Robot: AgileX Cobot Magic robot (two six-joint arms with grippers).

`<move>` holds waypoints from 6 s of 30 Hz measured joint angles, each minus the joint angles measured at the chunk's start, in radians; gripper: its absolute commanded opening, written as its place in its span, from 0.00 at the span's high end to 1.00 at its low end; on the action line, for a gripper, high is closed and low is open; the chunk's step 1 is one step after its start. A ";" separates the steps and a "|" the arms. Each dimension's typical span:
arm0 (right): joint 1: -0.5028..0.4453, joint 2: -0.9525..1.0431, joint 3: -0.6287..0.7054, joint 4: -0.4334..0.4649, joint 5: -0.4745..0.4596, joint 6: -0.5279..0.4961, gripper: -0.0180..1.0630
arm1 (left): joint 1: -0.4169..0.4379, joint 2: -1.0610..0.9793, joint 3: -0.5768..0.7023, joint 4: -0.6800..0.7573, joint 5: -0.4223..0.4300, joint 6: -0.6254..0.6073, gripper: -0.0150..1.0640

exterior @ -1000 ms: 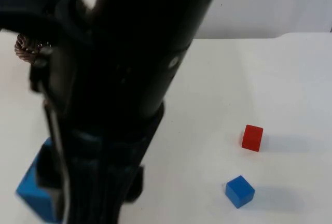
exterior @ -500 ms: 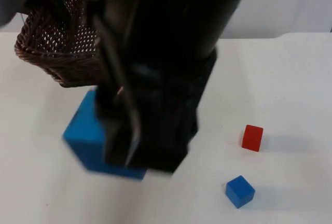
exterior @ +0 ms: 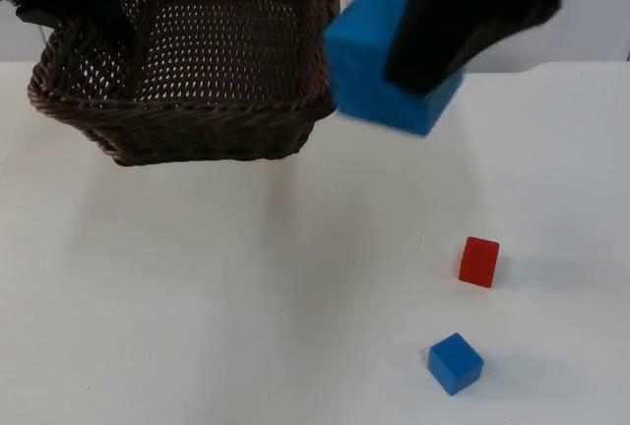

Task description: Pick up the basket with the left hand and place the largest block into the basket with the right hand.

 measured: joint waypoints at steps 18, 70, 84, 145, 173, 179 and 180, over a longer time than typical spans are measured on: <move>-0.207 -0.002 0.000 0.080 -0.146 -0.002 0.98 | 0.000 0.000 0.000 0.000 0.000 0.000 0.99; -0.207 0.629 -0.621 0.241 -0.409 -0.004 0.98 | 0.000 0.000 0.000 0.000 0.000 0.000 0.99; -0.207 0.629 -0.623 0.282 -0.428 -0.004 0.98 | 0.000 0.000 0.000 0.000 0.000 0.000 0.99; -0.214 0.300 -0.625 0.275 -0.085 0.021 0.20 | 0.000 0.000 0.000 0.000 -0.050 0.010 0.99; -0.214 -0.043 -0.128 0.275 -0.200 0.038 0.20 | 0.000 0.000 0.065 0.000 -0.075 0.084 0.99; -0.214 -0.191 0.084 0.275 -0.312 0.038 0.20 | 0.000 0.009 0.150 -0.005 -0.145 0.146 0.99; -0.214 -0.191 0.084 0.275 -0.312 0.038 0.20 | 0.000 0.009 0.150 -0.005 -0.145 0.146 0.99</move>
